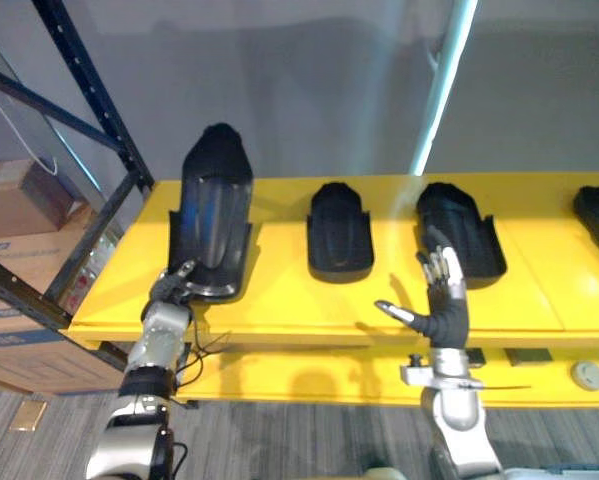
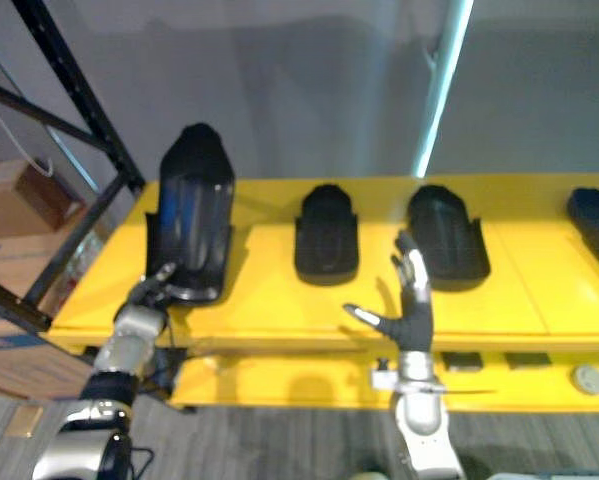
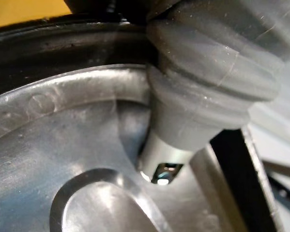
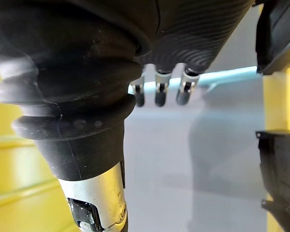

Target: Walk over and take plastic housings, then place them on the shelf

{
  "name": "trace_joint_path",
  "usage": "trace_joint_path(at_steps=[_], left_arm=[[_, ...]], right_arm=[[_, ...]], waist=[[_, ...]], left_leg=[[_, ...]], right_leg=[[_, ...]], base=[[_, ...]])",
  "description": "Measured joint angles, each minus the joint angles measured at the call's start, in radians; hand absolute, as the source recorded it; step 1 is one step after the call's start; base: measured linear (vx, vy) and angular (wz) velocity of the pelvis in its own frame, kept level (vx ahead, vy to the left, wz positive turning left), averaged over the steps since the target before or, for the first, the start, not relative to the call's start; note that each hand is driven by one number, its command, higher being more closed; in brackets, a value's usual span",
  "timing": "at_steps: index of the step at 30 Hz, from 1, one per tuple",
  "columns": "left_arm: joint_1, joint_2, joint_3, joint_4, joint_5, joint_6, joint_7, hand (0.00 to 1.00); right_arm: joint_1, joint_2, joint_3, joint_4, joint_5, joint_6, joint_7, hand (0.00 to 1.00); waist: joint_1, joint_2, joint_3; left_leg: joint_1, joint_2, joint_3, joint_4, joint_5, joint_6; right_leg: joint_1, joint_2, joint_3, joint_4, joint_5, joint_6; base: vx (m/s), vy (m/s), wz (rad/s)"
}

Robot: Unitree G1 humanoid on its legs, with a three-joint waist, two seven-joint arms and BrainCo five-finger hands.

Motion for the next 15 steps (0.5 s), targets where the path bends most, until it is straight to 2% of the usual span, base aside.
trace_joint_path(at_steps=[6,15], left_arm=[[-0.011,0.004,-0.003,0.01,-0.042,-0.008,0.01,0.0],[-0.033,0.006,-0.012,0.035,-0.099,-0.072,0.065,0.0]], right_arm=[[0.001,-0.002,0.0,0.018,0.021,0.0,-0.002,0.0],[0.006,-0.002,0.001,0.018,0.022,0.002,-0.019,0.0]], waist=[[-0.004,-0.009,0.005],[-0.028,-0.017,0.009]], left_leg=[[0.001,0.0,0.001,0.0,0.0,0.0],[0.001,-0.002,0.005,-0.001,0.001,0.001]], right_leg=[[-0.001,0.0,0.001,0.0,0.0,0.0],[-0.005,-0.001,0.007,0.002,0.0,0.0]], base=[[0.0,0.001,-0.01],[0.0,0.0,-0.01]])
